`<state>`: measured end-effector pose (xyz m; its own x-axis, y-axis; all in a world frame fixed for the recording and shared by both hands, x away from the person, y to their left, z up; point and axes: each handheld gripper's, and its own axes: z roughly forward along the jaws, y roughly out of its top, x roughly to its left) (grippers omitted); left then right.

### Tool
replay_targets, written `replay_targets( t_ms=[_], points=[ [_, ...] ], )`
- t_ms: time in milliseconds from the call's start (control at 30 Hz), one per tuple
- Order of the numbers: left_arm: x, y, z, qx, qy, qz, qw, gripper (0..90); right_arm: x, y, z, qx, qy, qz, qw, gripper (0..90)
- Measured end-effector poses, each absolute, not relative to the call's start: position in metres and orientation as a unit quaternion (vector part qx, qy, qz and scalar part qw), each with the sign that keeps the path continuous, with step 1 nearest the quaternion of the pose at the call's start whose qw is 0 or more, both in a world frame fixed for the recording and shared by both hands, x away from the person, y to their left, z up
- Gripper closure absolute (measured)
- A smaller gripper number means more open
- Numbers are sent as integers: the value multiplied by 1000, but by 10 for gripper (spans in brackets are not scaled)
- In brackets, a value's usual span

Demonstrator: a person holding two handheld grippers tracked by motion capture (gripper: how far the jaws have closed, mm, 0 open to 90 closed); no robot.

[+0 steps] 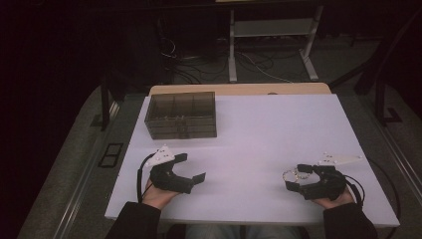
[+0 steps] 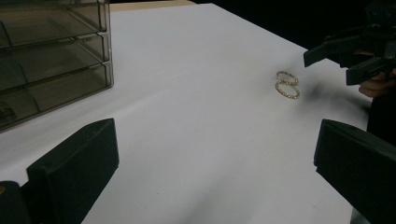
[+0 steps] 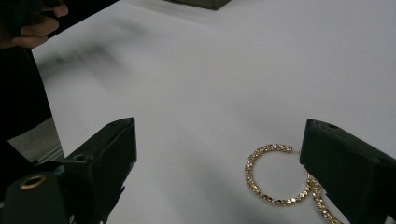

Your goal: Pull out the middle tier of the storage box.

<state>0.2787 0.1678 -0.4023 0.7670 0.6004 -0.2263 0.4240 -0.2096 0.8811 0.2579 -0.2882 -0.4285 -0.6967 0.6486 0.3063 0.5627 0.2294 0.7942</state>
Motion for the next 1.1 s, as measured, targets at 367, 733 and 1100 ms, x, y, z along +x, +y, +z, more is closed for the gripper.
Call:
replay_targets(
  t_ms=[367,733,1100],
  points=[
    [290,169,-397,770,347,71,532,0,258,-288,-429,386,783,485,43,101],
    [303,177,-399,749,379,57,541,0,258,-288,-428,388,783,484,42,101],
    [314,185,-402,724,412,48,552,0,258,-288,-429,386,784,483,43,101]
  ],
)
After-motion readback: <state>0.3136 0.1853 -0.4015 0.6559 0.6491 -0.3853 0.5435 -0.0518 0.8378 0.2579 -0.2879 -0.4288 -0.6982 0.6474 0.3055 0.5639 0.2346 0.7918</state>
